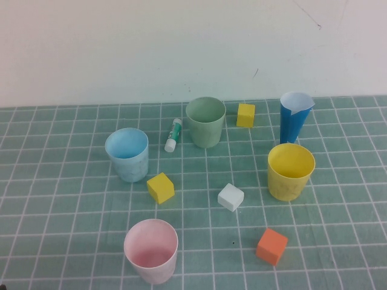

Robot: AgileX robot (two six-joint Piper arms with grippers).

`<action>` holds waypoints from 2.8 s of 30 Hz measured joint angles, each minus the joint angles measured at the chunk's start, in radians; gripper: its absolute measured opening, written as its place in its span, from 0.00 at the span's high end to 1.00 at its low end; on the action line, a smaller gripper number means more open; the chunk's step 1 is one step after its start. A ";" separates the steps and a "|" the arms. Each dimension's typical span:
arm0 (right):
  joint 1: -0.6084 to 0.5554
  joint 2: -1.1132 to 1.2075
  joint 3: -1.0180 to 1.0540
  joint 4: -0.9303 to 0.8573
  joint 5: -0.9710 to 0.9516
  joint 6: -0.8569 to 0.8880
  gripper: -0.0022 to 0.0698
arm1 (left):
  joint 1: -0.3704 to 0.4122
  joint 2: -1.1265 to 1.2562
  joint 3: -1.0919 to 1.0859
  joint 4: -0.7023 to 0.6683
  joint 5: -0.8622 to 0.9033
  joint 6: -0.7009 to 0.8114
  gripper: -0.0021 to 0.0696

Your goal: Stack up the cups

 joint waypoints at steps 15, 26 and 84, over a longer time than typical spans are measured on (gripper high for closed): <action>0.000 0.000 0.000 0.000 0.000 0.000 0.97 | 0.000 0.000 0.000 0.000 -0.004 0.000 0.97; 0.000 0.000 0.000 0.000 0.000 0.000 0.97 | 0.000 0.000 0.000 0.000 -0.004 0.000 0.97; 0.000 0.000 0.010 -0.112 -0.730 -0.023 0.97 | 0.000 0.000 0.002 -0.044 -0.634 0.033 0.97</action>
